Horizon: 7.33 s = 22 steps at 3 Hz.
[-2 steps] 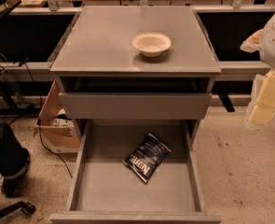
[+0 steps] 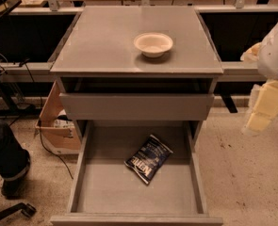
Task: Pick blue chip bag from middle drawer and place on counter
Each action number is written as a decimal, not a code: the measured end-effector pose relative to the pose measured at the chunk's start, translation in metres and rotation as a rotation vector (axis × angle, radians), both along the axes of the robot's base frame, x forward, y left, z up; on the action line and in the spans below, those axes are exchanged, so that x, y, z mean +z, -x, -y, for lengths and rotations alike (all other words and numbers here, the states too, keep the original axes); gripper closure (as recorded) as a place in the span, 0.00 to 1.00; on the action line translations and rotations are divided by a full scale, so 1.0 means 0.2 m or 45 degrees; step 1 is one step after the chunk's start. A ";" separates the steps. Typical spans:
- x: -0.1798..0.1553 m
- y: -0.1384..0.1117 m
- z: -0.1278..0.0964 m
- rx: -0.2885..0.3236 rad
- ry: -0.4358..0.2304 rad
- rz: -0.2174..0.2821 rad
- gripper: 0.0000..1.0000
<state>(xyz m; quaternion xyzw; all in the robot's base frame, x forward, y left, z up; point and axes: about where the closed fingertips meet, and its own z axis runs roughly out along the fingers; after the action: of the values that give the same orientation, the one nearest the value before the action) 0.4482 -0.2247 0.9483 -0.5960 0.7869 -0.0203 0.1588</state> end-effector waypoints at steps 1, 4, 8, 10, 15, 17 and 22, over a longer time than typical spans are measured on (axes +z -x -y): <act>-0.35 -0.11 0.02 0.014 -0.095 -0.050 0.00; -1.20 -0.15 -0.08 0.069 -0.371 -0.131 0.00; -1.70 -0.28 -0.38 0.081 -0.590 -0.181 0.00; -2.28 -0.45 -0.64 0.169 -0.853 -0.116 0.00; -2.72 -0.80 -0.52 -0.016 -0.822 0.026 0.00; -2.83 -1.07 -0.58 0.006 -0.861 0.093 0.00; -2.66 -0.82 -0.60 -0.112 -0.964 0.032 1.00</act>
Offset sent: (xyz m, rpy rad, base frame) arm 0.0557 -0.0088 -0.1794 0.2035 0.0370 0.0722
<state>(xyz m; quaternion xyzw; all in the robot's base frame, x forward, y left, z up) 0.6121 -0.1039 0.4166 -0.4606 0.7614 0.2579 0.3763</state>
